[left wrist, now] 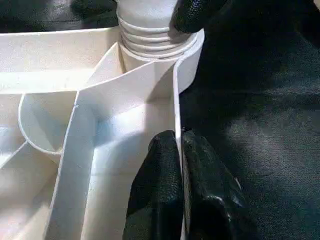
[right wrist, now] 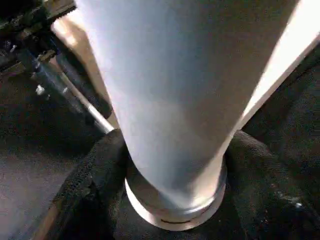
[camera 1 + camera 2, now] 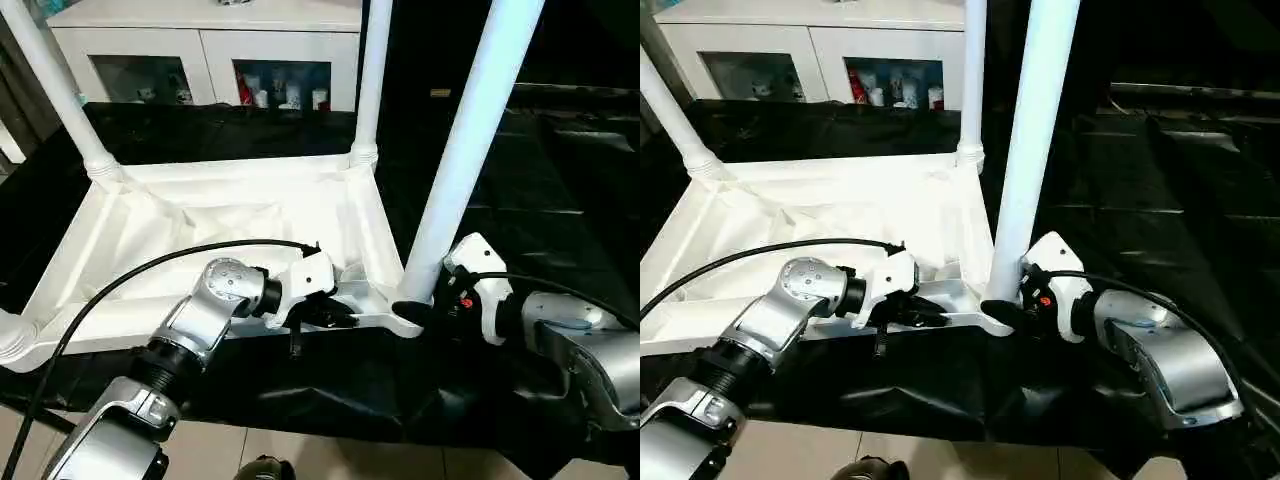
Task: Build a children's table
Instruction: Rotate leg to tighten
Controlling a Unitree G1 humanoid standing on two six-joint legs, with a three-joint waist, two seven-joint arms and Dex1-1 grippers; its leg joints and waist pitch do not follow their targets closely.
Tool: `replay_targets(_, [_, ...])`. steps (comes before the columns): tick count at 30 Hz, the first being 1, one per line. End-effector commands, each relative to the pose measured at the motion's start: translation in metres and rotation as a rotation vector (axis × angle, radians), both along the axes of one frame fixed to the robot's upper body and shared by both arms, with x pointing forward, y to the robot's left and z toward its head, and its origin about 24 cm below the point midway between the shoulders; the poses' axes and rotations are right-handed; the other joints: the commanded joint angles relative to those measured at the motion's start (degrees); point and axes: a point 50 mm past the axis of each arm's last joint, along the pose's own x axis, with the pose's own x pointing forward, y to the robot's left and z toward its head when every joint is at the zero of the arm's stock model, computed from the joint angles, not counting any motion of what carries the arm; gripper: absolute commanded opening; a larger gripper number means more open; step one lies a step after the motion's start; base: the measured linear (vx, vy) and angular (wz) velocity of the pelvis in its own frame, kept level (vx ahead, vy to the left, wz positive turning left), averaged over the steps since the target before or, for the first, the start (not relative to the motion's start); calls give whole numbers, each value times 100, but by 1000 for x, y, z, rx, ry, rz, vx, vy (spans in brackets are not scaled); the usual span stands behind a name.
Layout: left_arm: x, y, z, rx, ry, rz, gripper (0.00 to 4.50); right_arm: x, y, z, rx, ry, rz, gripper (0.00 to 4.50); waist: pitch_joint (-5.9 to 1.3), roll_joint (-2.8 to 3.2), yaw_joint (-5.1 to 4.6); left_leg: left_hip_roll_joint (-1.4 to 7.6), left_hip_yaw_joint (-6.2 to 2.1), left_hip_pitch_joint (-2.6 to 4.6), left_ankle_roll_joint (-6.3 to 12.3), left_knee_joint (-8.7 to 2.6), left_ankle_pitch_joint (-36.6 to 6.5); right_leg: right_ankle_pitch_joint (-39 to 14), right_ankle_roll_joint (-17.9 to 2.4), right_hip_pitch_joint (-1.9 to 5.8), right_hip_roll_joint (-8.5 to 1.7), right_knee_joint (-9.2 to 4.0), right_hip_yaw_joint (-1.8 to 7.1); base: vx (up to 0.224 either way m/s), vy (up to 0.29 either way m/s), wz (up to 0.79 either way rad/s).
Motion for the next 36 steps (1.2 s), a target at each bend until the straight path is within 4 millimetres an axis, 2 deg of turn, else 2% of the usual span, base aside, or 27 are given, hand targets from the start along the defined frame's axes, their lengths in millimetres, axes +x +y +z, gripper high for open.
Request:
replay_targets(1, [12, -6, 15, -13, -86, 53, 0, 6, -5, -8, -1, 2, -110, 257, -340, -85, -20, 545, -355, 226, -145, -436, -1843, -1624, -1062, 139, -572, -515, 397, 0, 0, 0])
replay_targets(2, [12, -6, 15, -12, -86, 60, 0, 7, -5, -9, 0, 1, -121, 256, -333, -88, -44, 532, -355, 228, -179, -438, -1910, -1730, -1045, 127, -567, -526, 396, 0, 0, 0])
replay_targets(4, [23, -10, 13, -11, -95, 183, 0, 21, -7, -23, 22, -13, -384, 256, -330, -75, -71, 522, -367, 255, -286, -442, -2047, -1976, -1001, 97, -568, -554, 390, 0, 0, 0])
replay_targets(5, [23, -11, 13, -11, -95, 191, 0, 23, -8, -24, 23, -13, -408, 256, -330, -84, -90, 522, -371, 258, -328, -445, -2075, -2013, -999, 92, -573, -558, 392, 0, 0, 0])
replay_targets(6, [32, -21, 12, -23, -104, 311, 0, 32, -5, -38, 42, -4, -620, 256, -331, -75, -134, 518, -384, 262, -454, -449, -2194, -2075, -1034, 68, -582, -553, 390, 0, 0, 0])
replay_targets(7, [36, -27, 12, -29, -104, 368, 0, 36, -2, -42, 52, -1, -691, 256, -335, -69, -148, 509, -398, 266, -500, -452, -2261, -2131, -1015, 65, -591, -563, 383, 0, 0, 0])
replay_targets(8, [39, -32, 12, -33, -108, 417, 0, 39, 3, -44, 61, -4, -733, 255, -334, -76, -181, 507, -422, 273, -568, -464, -2337, -2175, -962, 82, -580, -567, 369, 0, 0, 0])
replay_targets(9, [43, -37, 12, -35, -115, 474, 0, 43, 9, -45, 66, -11, -765, 255, -334, -56, -193, 511, -407, 303, -566, -469, -2420, -2148, -920, 70, -567, -589, 379, 0, 0, 0])
replay_targets(11, [46, -45, 12, -36, -128, 530, 0, 50, 21, -45, 76, -25, -791, 254, -354, -67, -209, 504, -393, 272, -543, -474, -2339, -1852, -939, 88, -557, -573, 387, 0, 0, 0])
replay_targets(12, [47, -51, 12, -37, -139, 548, 0, 54, 33, -43, 95, -31, -771, 254, -375, -76, -192, 489, -370, 271, -479, -460, -2147, -1597, -966, 100, -556, -563, 390, 0, 0, 0])
replay_targets(13, [48, -52, 12, -37, -140, 550, 0, 54, 35, -43, 98, -31, -767, 254, -375, -71, -194, 480, -357, 261, -428, -452, -2085, -1496, -993, 102, -553, -554, 393, 0, 0, 0])
replay_targets(14, [48, -56, 13, -39, -147, 555, 0, 56, 45, -42, 124, -29, -726, 254, -375, -67, -183, 483, -359, 251, -384, -450, -2010, -1412, -1003, 126, -557, -550, 388, 0, 0, 0])
replay_targets(15, [47, -62, 15, -50, -151, 532, 0, 58, 55, -38, 119, -58, -673, 254, -396, -75, -162, 477, -343, 216, -221, -434, -1758, -1213, -1002, 169, -555, -528, 383, 0, 0, 0])
replay_targets(18, [44, -67, 15, -53, -156, 478, 0, 61, 58, -35, 108, -93, -676, 254, -403, -88, -160, 483, -338, 187, -70, -430, -1548, -1002, -1050, 192, -542, -500, 372, 0, 0, 0])
replay_targets(19, [44, -68, 15, -53, -156, 471, 0, 62, 58, -34, 129, -96, -681, 289, -397, -84, -165, 489, -337, 197, -43, -431, -1580, -1063, -1063, 183, -543, -510, 371, 0, 0, 0])
replay_targets(20, [43, -68, 14, -53, -159, 454, 0, 63, 57, -33, 144, -98, -684, 289, -397, -84, -165, 489, -337, 197, -43, -431, -1580, -1063, -1063, 183, -543, -510, 371, 0, 0, 0])
replay_targets(22, [39, -67, 12, -54, -158, 399, 0, 64, 50, -30, 154, -122, -684, 323, -395, -90, -161, 497, -337, 216, -35, -435, -1667, -1270, -1028, 174, -545, -533, 375, 0, 0, 0])
replay_targets(25, [35, -64, 9, -60, -155, 351, 0, 65, 41, -25, 149, -155, -666, 340, -396, -95, -167, 501, -344, 204, -50, -440, -1689, -1303, -1007, 189, -543, -525, 374, 0, 0, 0])
replay_targets(29, [32, -60, 8, -64, -149, 300, 0, 64, 33, -17, 150, -183, -615, 370, -409, -104, -160, 501, -328, 191, 48, -420, -1483, -1027, -1097, 201, -540, -489, 377, 0, 0, 0])
replay_targets(32, [30, -54, 8, -55, -147, 253, 0, 55, 24, -7, 145, -187, -482, 370, -413, -103, -151, 507, -323, 183, 127, -415, -1398, -963, -1121, 206, -540, -474, 377, 0, 0, 0])
replay_targets(33, [30, -50, 9, -53, -145, 238, 0, 49, 19, -4, 139, -173, -407, 370, -405, -105, -108, 520, -320, 222, 169, -408, -1472, -1034, -1064, 214, -526, -494, 379, 0, 0, 0])
replay_targets(34, [29, -47, 10, -53, -146, 215, 0, 42, 13, 0, 119, -166, -330, 370, -404, -101, -78, 534, -329, 197, 209, -409, -1427, -994, -1033, 238, -536, -479, 386, 0, 0, 0])
replay_targets(36, [27, -45, 11, -60, -144, 187, 0, 38, 9, 2, 94, -171, -293, 370, -402, -103, -73, 529, -328, 191, 194, -407, -1461, -1070, -1039, 214, -546, -485, 382, 0, 0, 0])
